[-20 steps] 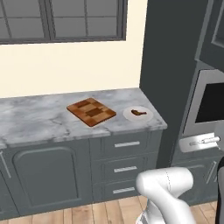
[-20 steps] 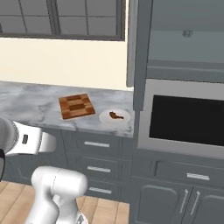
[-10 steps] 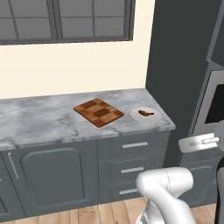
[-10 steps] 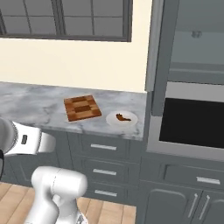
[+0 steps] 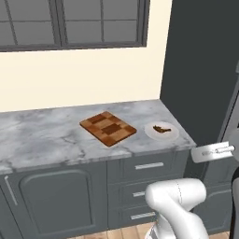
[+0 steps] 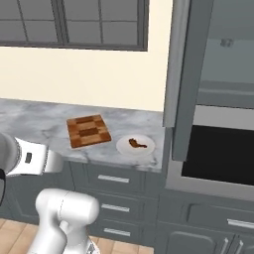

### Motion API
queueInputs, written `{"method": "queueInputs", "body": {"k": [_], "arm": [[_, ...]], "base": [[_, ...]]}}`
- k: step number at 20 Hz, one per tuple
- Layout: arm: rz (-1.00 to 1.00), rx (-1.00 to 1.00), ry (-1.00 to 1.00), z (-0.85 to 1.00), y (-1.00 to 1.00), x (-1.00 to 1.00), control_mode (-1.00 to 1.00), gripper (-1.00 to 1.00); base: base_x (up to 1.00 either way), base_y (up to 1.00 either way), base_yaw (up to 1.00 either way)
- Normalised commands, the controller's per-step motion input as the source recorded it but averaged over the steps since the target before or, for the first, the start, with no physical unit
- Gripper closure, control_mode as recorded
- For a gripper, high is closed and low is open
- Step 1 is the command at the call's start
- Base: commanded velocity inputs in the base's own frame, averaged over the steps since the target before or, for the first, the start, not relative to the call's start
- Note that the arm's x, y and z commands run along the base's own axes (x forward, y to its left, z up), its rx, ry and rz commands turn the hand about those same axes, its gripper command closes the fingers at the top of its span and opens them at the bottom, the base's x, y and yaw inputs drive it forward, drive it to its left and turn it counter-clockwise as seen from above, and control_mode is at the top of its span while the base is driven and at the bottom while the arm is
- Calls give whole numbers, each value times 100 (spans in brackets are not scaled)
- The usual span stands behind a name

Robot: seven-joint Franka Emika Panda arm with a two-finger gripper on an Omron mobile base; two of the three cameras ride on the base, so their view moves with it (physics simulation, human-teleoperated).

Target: Pick the chicken drumstick from the plate and place it on the cutting board. Then pick the condiment bottle from the cabinet and place it next to the cutting board.

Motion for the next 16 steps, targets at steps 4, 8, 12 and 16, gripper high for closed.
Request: {"method": "queueInputs", "body": {"k": [4,8,12,16], "arm": [[0,0,0,0,0,0,100,-100],[0,0,0,0,0,0,100,-100],[0,0,0,0,0,0,100,-100],[0,0,0,0,0,0,100,-100]], "base": [[46,22,0],[45,21,0],[45,24,-1],[39,23,-1]]}}
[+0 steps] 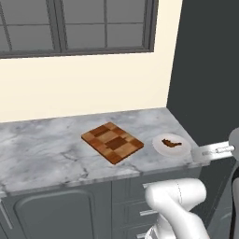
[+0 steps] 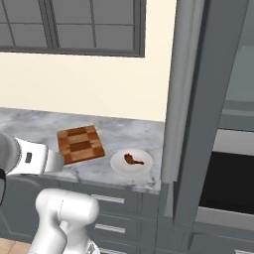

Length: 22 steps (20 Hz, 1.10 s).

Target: Pick the chicken drumstick from the plate and place it on the cutting board. Then pick the condiment bottle from the cabinet and place it next to the cutting board.

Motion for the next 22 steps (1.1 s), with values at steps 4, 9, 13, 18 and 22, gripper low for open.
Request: {"method": "queueInputs", "body": {"k": [4,9,13,18,22], "arm": [[0,0,0,0,0,0,100,-100],[0,0,0,0,4,4,-100,-100],[0,0,0,-2,11,21,-100,-100],[0,0,0,-1,1,4,-100,-100],[0,0,0,-6,2,-1,-100,-100]], "base": [[36,24,-1],[23,19,-1],[0,0,0],[0,0,0],[0,0,0]]}}
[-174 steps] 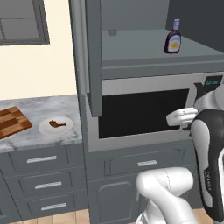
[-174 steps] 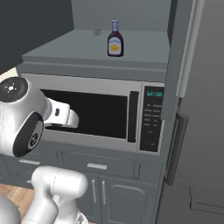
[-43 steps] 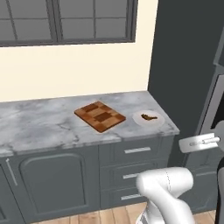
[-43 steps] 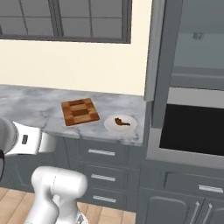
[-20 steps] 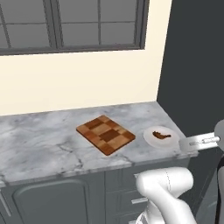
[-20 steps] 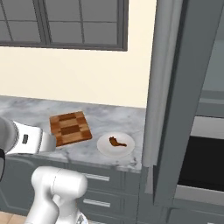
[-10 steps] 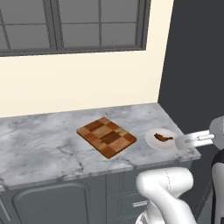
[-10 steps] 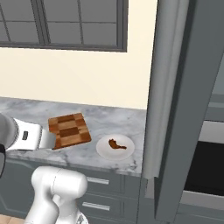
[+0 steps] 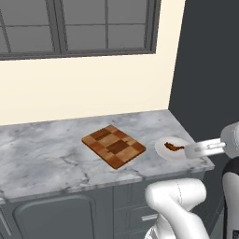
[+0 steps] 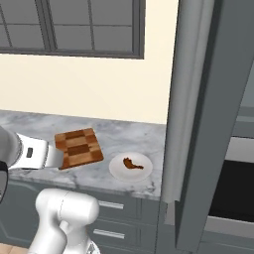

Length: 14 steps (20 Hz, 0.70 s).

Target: Pick the chicken drumstick from the plate and place it on the cutting board. Then pick the condiment bottle from the cabinet and place it next to the cutting board.

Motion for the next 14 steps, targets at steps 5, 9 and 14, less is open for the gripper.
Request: {"method": "queueInputs", "body": {"k": [5,9,14], "arm": [[-7,-1,4,-16,4,8,-100,-100],[-12,0,10,-10,0,32,-100,-100],[-9,0,9,-10,0,37,-100,-100]], "base": [[0,0,0],[0,0,0],[0,0,0]]}}
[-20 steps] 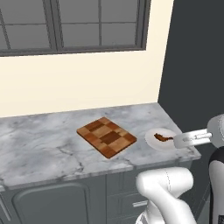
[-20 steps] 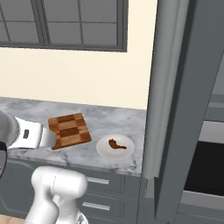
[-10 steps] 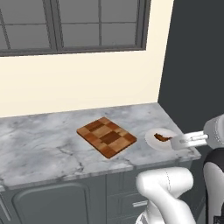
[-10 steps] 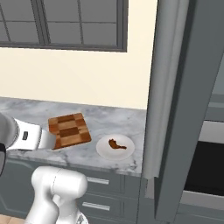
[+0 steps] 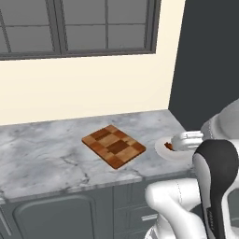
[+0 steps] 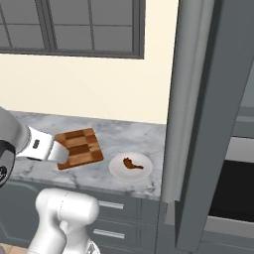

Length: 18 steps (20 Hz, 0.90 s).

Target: Pick the chicken drumstick from the plate and place it on the cutting board. Then pick the condiment bottle from the cabinet and place it next to the cutting board.

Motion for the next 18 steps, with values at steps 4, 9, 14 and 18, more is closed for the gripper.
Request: {"method": "queueInputs", "body": {"k": [4,9,14,18], "arm": [[0,0,6,-15,0,18,-100,-100],[1,0,1,-17,-3,16,-100,-100],[5,-4,1,-12,-1,24,-100,-100],[6,-13,0,-17,0,8,-100,-100]], "base": [[0,0,0],[0,0,0],[0,0,0],[0,0,0]]}}
